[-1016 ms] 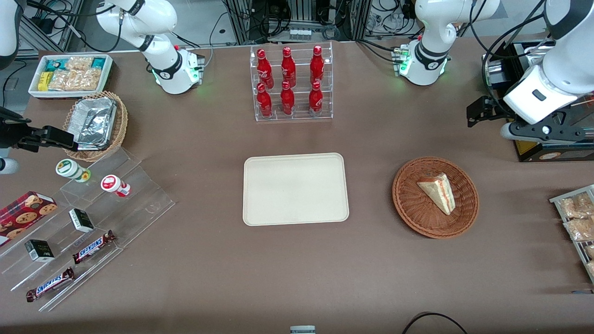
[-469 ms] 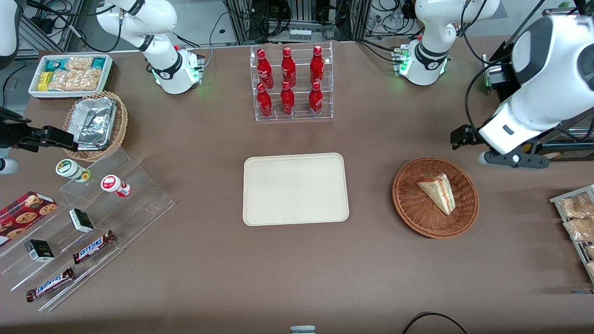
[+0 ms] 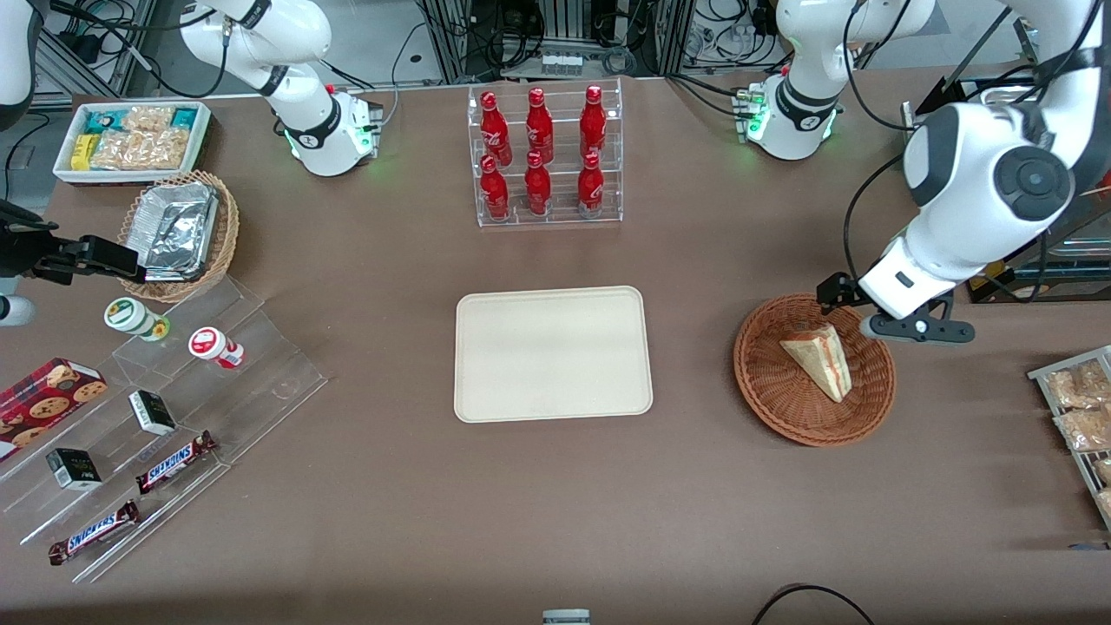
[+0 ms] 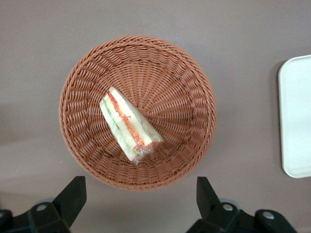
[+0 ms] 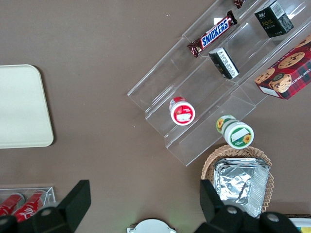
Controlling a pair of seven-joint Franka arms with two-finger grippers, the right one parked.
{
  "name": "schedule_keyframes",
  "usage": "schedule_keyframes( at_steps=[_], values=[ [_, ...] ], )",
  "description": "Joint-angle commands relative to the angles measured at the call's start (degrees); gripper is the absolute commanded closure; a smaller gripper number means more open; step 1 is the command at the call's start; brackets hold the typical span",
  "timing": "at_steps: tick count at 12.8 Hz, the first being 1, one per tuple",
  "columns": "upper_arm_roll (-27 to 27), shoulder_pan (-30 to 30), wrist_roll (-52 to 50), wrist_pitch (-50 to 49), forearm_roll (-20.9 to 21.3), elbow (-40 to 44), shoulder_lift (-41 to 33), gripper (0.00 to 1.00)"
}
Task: Place sandwich from basket to tray
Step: 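Lower the open left gripper around the wrapped sandwich in the basket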
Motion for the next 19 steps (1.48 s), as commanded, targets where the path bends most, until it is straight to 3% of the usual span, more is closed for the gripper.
schedule_keyframes(
  at_steps=[1, 6, 13, 19],
  values=[
    [0.33, 0.69, -0.2, 5.74, 0.03, -4.33, -0.36, 0.0],
    [0.33, 1.04, -11.25, 9.89, -0.06, -5.49, 2.19, 0.0],
    [0.24, 0.95, -42.88, 12.53, -0.06, -5.4, 6.15, 0.0],
    [0.33, 0.95, -42.83, 13.85, 0.29, -5.4, 8.61, 0.0]
  ],
)
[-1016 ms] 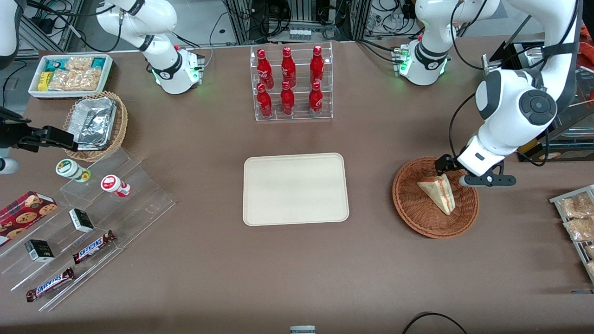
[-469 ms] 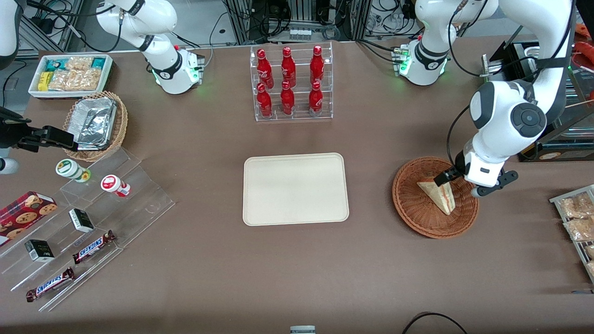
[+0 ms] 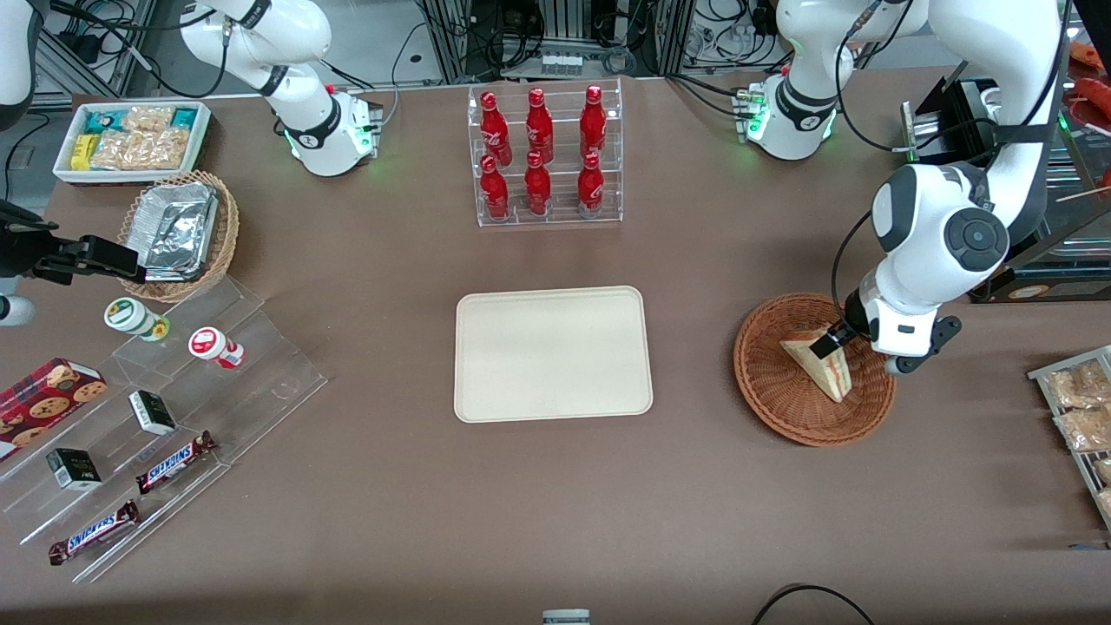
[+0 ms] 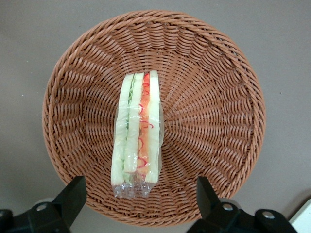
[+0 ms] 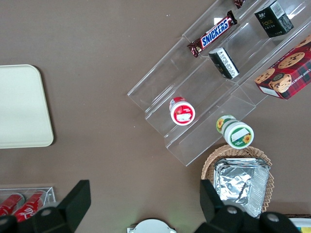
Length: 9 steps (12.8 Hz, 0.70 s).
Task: Place sandwich from basket to tray
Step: 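Lower the open left gripper around the wrapped sandwich in the basket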
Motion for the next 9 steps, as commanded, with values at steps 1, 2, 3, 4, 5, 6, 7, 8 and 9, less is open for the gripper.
schedule_keyframes(
  at_steps=[1, 2, 3, 4, 5, 6, 7, 8, 9],
  values=[
    [-0.04, -0.04, -1.12, 2.15, 0.29, -0.27, 1.73, 0.0],
    [-0.04, -0.04, -1.12, 2.33, 0.29, -0.18, 2.35, 0.0],
    [-0.04, -0.04, -1.12, 2.86, 0.38, -0.18, 3.14, 0.0],
    [-0.04, -0.04, -1.12, 3.64, 0.82, -0.27, 3.75, 0.0],
    [-0.04, 0.05, -1.12, 4.09, 0.82, -0.27, 4.46, 0.0],
    [0.04, 0.05, -1.12, 4.44, 0.91, -0.27, 5.16, 0.0],
    [0.22, 0.05, -1.12, 4.44, 0.91, -0.27, 5.86, 0.0],
    [0.48, 0.05, -1.12, 4.53, 0.91, -0.27, 6.48, 0.0],
    [0.74, 0.05, -1.12, 4.7, 0.91, -0.18, 6.92, 0.0]
  ],
)
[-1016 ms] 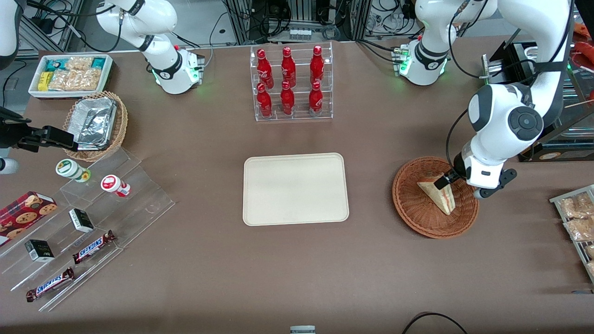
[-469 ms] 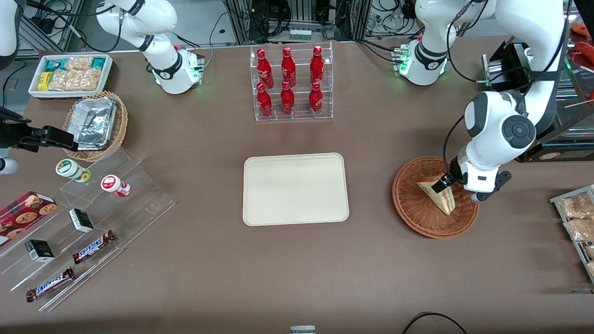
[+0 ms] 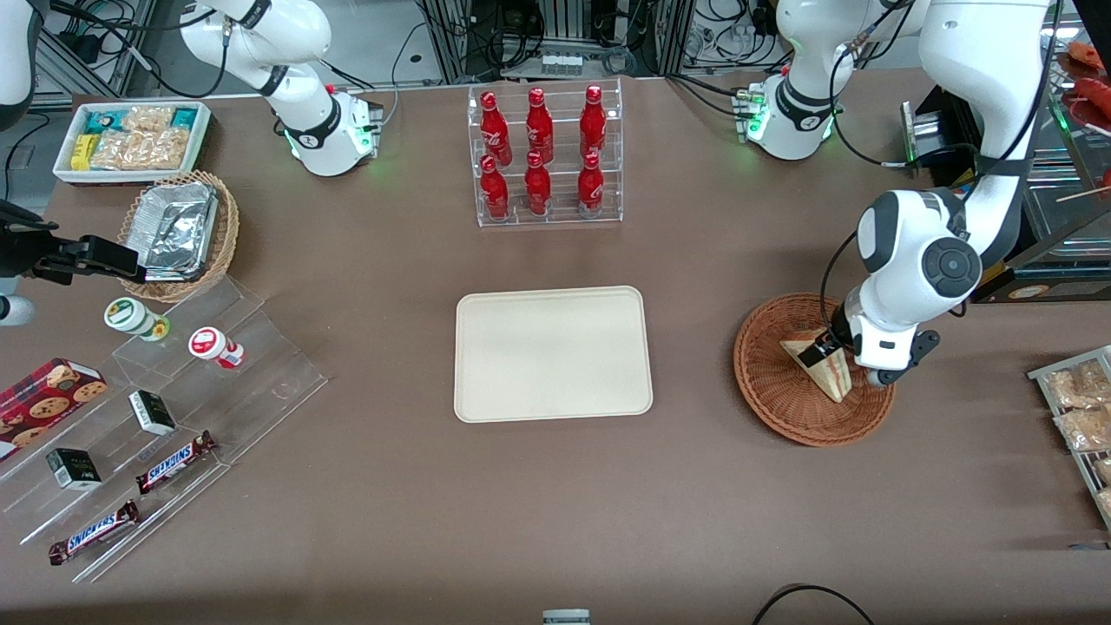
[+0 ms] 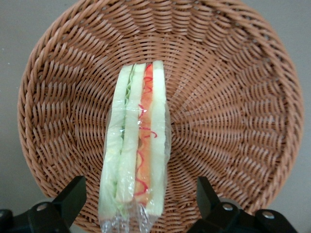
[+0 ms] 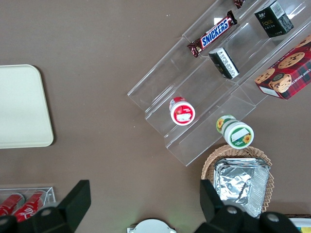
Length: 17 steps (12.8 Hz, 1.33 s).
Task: Place sandwich from basket to tray
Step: 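Close the left gripper on the sandwich's crust edge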
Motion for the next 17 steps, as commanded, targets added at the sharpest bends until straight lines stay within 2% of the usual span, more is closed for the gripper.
schedule_keyframes(
  at_steps=[1, 2, 3, 5, 6, 7, 10, 13, 17],
  values=[
    [0.56, 0.02, -1.11, 1.59, 1.18, -0.12, 1.12, 0.0],
    [0.56, 0.02, -1.2, 1.68, 1.19, -0.12, 1.65, 0.0],
    [0.99, 0.02, -1.2, 1.68, 1.27, -0.04, 2.18, 0.04],
    [1.35, 0.02, -1.11, 1.77, 1.28, -0.03, 1.92, 0.68],
    [1.35, 0.02, -1.2, 1.68, 1.28, -0.03, 1.92, 0.91],
    [1.35, 0.02, -1.2, 1.51, 1.28, -0.03, 1.74, 1.0],
    [1.17, -0.07, -1.91, -1.2, 1.19, 1.62, 0.43, 1.0],
    [0.74, -0.85, -1.73, -12.52, 0.92, 9.52, 0.34, 1.0],
    [-0.58, -5.94, -0.68, -19.75, 0.92, 17.09, 0.95, 1.0]
  ],
)
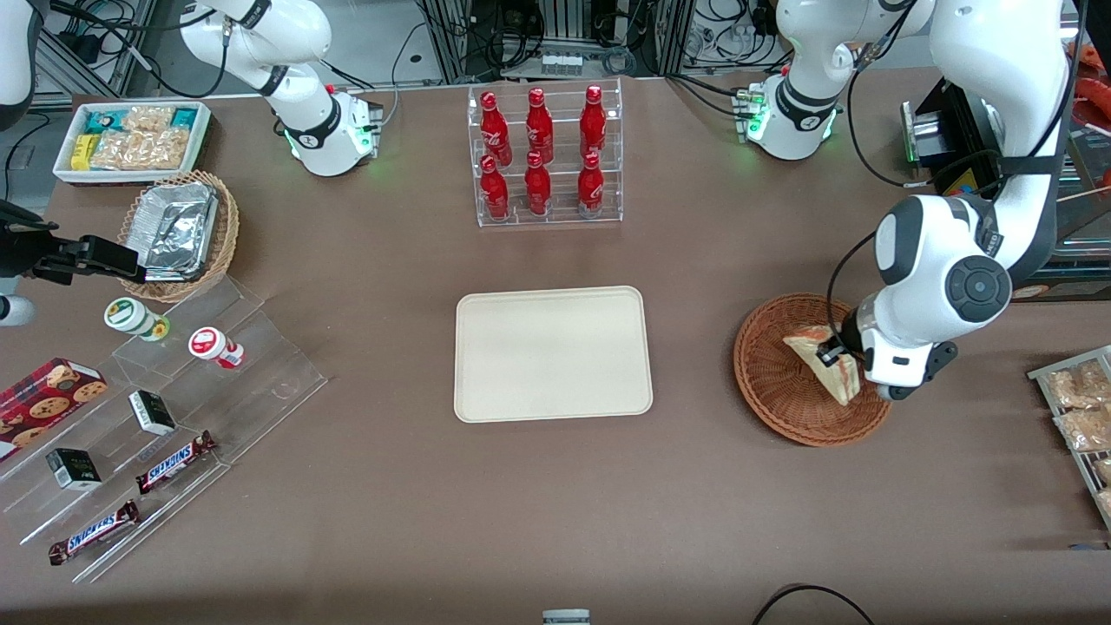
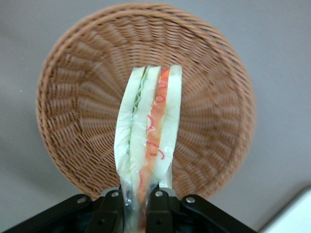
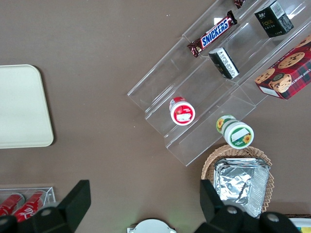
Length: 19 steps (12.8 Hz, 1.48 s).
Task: Place sandwich from basket to tray
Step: 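Lift the sandwich and carry it with the left gripper to the tray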
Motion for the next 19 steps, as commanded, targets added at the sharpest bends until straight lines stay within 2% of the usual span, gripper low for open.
schedule_keyframes(
  at_steps=[1, 4, 7, 15, 19],
  values=[
    [-0.4, -4.05, 2.11, -2.78, 0.5, 3.92, 0.62, 1.0],
    [-0.66, -11.59, 3.19, -2.7, 0.06, 4.88, 1.67, 1.0],
    [-0.66, -18.01, 2.32, -3.91, 0.15, 12.08, 7.81, 1.0],
    [-0.66, -32.08, -7.7, -4.89, 0.41, 26.41, 20.38, 1.0],
    [-0.57, -35.96, -11.48, -5.07, 0.41, 34.23, 26.97, 1.0]
  ],
)
